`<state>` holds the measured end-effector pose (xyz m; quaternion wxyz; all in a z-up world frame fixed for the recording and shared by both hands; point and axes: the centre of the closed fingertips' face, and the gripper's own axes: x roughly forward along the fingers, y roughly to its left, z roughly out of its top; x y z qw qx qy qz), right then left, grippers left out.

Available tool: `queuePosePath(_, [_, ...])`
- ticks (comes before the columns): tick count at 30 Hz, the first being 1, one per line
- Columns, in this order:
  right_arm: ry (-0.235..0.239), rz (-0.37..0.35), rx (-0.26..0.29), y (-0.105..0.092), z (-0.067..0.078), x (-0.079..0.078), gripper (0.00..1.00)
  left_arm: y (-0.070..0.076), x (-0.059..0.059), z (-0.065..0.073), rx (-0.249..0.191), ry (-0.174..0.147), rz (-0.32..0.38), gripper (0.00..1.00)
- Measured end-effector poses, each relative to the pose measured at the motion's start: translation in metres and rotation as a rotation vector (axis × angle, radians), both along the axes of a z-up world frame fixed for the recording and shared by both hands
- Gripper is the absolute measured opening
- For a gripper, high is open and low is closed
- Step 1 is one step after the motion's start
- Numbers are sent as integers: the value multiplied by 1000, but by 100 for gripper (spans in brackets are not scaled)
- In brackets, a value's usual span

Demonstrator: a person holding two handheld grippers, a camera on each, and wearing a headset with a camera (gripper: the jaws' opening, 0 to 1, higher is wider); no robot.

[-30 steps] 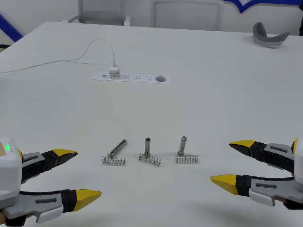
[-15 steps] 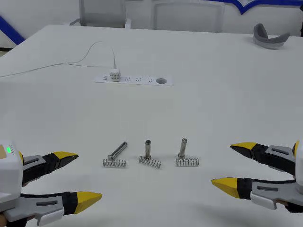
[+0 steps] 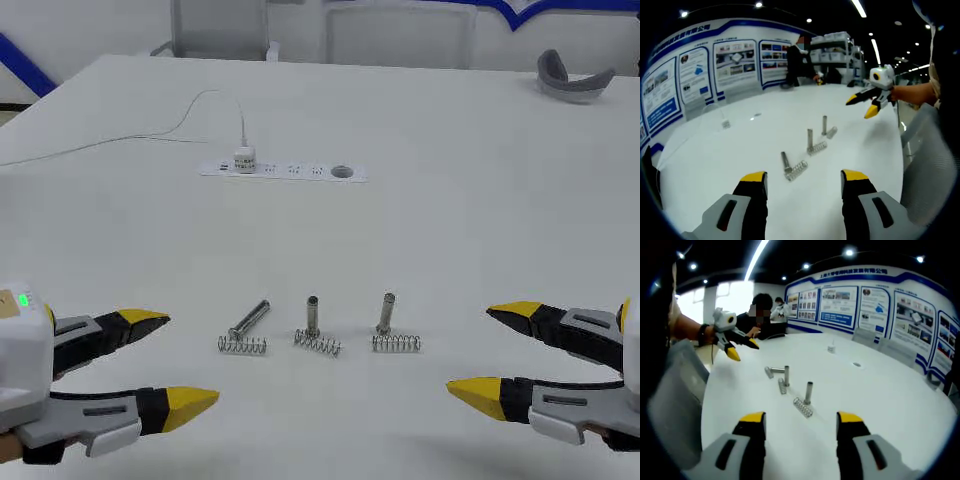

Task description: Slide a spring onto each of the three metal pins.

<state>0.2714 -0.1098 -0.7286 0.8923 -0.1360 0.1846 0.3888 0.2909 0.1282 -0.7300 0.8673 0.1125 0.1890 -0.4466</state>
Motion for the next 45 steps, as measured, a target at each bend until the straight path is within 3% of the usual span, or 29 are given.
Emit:
queuePosePath(13, [3,-6,8,-1,-1,-2,59,-18,31,1,45,-3,-28,49])
queuePosePath(26, [9,-18,14,-2,-5,-4,60,-41,64,-10,100,32,-30,39])
queuePosePath(31, [13,-21,15,-4,-7,-5,60,-44,73,-17,150,44,-29,37])
queuePosePath(45, [19,-20,4,-3,-11,-7,60,-49,89,-40,266,128,-10,29])
